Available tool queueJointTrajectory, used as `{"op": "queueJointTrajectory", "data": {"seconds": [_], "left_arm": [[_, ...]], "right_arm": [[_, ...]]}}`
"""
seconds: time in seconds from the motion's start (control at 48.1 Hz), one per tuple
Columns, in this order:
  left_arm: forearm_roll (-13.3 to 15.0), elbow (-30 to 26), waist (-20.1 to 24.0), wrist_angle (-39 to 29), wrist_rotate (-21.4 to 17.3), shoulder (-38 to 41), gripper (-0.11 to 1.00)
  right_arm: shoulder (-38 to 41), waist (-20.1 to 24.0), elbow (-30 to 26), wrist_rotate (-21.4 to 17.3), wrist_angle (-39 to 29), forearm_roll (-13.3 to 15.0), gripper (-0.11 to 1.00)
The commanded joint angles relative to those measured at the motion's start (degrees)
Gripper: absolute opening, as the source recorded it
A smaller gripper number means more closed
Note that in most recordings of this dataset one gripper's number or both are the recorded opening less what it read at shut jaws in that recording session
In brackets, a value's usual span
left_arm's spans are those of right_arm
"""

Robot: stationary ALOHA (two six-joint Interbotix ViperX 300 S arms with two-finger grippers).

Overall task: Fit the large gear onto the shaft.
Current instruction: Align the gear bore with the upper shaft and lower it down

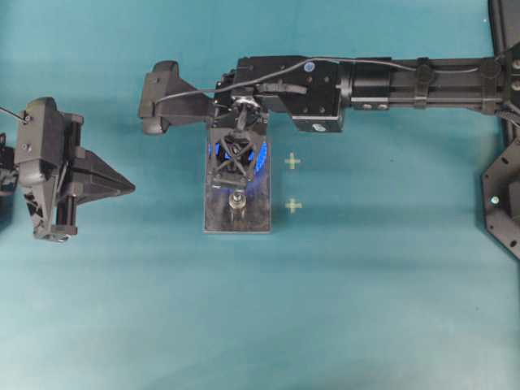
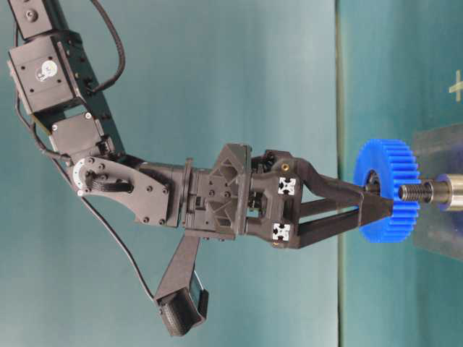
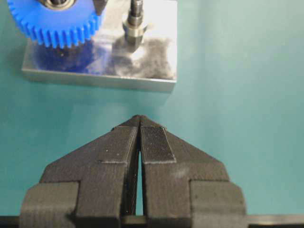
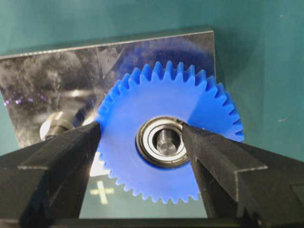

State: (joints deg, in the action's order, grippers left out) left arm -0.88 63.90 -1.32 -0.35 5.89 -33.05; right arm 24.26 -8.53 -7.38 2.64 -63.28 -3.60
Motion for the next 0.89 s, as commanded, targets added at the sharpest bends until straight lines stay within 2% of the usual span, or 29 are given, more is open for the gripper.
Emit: {"op": "queueJointTrajectory", "data": {"seconds": [0.0, 0.228, 0.478, 0.685, 0.872], "left_arm": [[-0.2, -0.6, 0.0, 0.5, 0.1, -0.4, 0.0], [-0.2, -0.6, 0.0, 0.5, 0.3, -0.7, 0.0], [-0.2, -0.4, 0.0, 0.5, 1.0, -1.0, 0.0], [-0.1, -0.4, 0.0, 0.5, 1.1, -1.3, 0.0], [-0.2, -0.3, 0.0, 0.5, 1.1, -1.4, 0.0]], "right_arm": [[-1.5, -2.6, -2.0, 1.3, -0.8, 0.6, 0.8], [-1.6, -3.4, -2.5, 4.0, -1.8, 0.2, 0.8], [-1.6, -3.3, -2.5, 4.0, -1.9, -0.3, 0.8], [-2.1, -2.0, -2.6, 4.0, -2.5, -2.7, 0.8], [-2.3, -1.0, -2.5, 4.0, -2.7, -2.9, 0.8]]}}
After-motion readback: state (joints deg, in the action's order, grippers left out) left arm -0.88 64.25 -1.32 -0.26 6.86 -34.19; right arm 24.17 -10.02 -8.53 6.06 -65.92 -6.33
